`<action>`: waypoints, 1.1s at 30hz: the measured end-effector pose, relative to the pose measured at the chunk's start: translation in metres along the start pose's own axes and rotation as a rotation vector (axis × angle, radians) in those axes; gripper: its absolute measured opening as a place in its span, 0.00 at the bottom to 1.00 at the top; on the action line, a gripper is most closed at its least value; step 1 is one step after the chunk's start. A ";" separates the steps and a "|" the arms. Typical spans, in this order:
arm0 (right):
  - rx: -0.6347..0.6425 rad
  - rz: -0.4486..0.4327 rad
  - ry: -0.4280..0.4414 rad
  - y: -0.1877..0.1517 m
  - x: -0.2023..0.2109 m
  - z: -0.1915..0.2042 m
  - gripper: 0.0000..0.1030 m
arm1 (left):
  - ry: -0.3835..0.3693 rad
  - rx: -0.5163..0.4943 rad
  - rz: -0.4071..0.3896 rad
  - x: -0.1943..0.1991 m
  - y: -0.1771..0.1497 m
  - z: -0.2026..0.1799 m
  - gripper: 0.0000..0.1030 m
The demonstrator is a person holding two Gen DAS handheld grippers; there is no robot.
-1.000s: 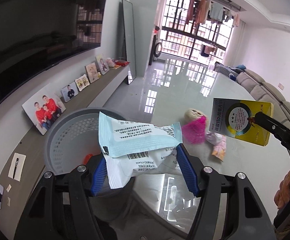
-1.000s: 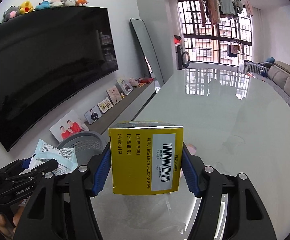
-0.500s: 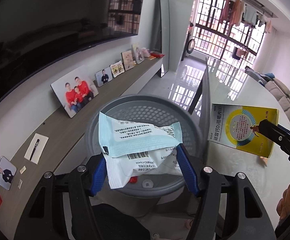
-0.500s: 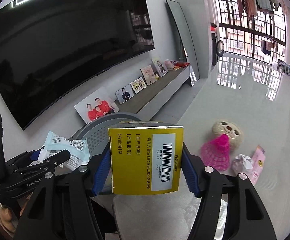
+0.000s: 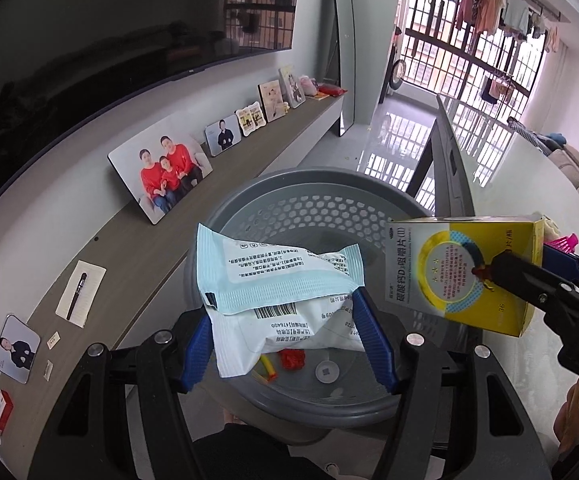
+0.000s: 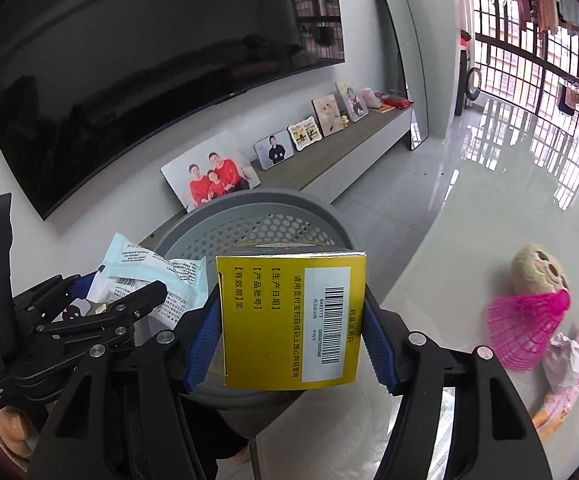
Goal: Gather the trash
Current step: 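Open both tools to drop the packet and box into the basket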
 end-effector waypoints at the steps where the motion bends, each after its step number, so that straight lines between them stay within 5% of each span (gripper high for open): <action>1: 0.003 0.008 0.001 0.000 -0.003 0.000 0.60 | 0.002 0.000 0.006 -0.003 -0.001 0.002 0.61; 33: -0.015 0.115 0.003 -0.011 -0.047 -0.001 0.61 | 0.064 -0.006 0.104 -0.040 -0.009 0.013 0.63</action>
Point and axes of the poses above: each gripper's, at about its wrist camera, not at the fingertips, and x roughly against the way its jaws point, z to its left, y to its top, the point moved 6 cm from there along -x, roughly the way its jaws point
